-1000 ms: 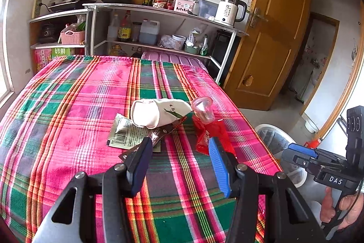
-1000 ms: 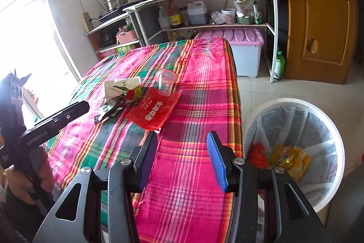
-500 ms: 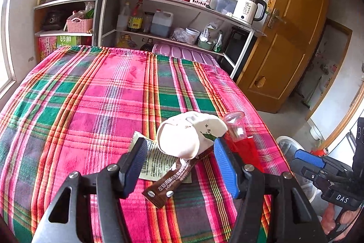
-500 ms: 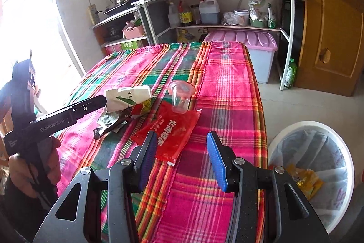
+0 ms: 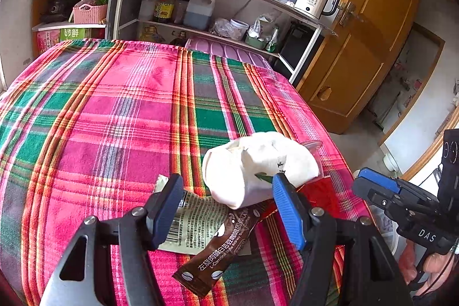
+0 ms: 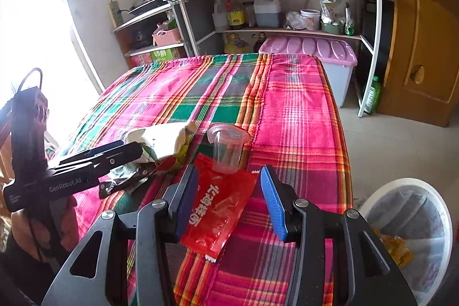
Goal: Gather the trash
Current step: 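Grasp the white carton with the left tool while the right tool grasps the clear cup and red packet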
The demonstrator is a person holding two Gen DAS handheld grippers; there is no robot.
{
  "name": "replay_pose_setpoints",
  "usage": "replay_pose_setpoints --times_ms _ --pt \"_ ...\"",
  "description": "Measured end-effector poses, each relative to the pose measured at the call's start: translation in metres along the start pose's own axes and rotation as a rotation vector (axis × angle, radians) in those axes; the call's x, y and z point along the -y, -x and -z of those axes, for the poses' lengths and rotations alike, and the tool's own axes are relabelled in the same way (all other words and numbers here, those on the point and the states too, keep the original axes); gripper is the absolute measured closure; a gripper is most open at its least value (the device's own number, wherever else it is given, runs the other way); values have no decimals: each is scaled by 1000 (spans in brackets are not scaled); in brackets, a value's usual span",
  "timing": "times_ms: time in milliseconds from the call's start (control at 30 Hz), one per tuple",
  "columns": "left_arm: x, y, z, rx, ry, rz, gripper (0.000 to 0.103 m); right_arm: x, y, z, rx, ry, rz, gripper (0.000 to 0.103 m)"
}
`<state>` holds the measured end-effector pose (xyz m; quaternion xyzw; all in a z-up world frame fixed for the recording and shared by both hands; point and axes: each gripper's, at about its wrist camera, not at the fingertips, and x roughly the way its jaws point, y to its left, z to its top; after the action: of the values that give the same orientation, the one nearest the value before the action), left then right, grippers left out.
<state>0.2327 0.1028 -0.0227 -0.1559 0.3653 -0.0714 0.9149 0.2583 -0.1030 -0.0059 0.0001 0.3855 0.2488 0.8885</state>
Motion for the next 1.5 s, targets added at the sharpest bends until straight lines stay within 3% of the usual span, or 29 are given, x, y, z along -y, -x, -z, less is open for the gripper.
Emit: replay_pose_setpoints --times_ms 467,600,800,933,1067,1433,1500 --pt "-4 -8 -21 -27 -11 45 36 4 -29 -13 -32 -26 -24 56" --pt "-3 -23 -29 -65 -29 54 30 9 -34 -13 -42 -43 -26 56" --pt "-7 -44 -28 -129 16 155 24 12 -34 -13 -43 -47 -28 56" --pt "-10 -44 -27 -112 34 159 24 13 -36 -10 -47 -52 -30 56" --pt "-10 -37 -25 -84 38 174 43 13 -35 -10 -47 -55 -30 56" --pt "-6 -5 -23 17 17 137 50 5 -45 -13 -66 -42 -17 57" --pt "-8 1 -23 32 20 136 50 5 -50 -14 -75 -49 -18 61"
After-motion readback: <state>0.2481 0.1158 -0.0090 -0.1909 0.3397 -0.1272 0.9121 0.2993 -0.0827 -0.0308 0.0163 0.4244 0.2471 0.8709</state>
